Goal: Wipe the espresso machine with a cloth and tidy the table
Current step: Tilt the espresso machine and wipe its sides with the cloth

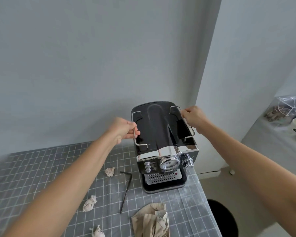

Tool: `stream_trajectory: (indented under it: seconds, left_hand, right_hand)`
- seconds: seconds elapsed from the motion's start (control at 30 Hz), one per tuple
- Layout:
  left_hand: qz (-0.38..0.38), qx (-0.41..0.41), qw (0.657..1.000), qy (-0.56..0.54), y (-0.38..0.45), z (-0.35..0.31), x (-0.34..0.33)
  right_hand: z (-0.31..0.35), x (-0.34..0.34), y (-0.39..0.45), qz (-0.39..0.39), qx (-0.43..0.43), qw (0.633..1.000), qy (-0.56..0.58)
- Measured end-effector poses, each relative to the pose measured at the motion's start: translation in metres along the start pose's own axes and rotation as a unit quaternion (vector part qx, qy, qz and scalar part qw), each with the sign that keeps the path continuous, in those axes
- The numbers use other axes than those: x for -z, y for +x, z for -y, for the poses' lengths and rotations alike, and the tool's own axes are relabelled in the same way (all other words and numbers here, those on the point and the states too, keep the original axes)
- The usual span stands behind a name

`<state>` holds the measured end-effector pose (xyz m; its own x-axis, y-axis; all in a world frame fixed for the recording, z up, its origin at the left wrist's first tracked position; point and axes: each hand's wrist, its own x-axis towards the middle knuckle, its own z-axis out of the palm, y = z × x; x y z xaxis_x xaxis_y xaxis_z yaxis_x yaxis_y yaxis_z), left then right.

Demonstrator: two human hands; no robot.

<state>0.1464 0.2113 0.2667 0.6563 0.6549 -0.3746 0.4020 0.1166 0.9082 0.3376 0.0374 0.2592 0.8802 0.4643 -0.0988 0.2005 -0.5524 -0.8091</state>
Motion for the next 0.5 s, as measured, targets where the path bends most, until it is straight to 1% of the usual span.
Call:
stream_trajectory:
  seconds: [0.23, 0.5]
  left_hand:
    - [-0.013, 0.002, 1.000, 0.018, 0.000, 0.011, -0.002]
    - [-0.021, 0.008, 1.000, 0.009, 0.007, 0.015, -0.003]
  right_hand:
    - [-0.011, -0.005, 0.000, 0.023, -0.002, 0.999, -0.028]
    - [-0.014, -0.010, 0.006, 0.025, 0.003, 1.000, -0.017]
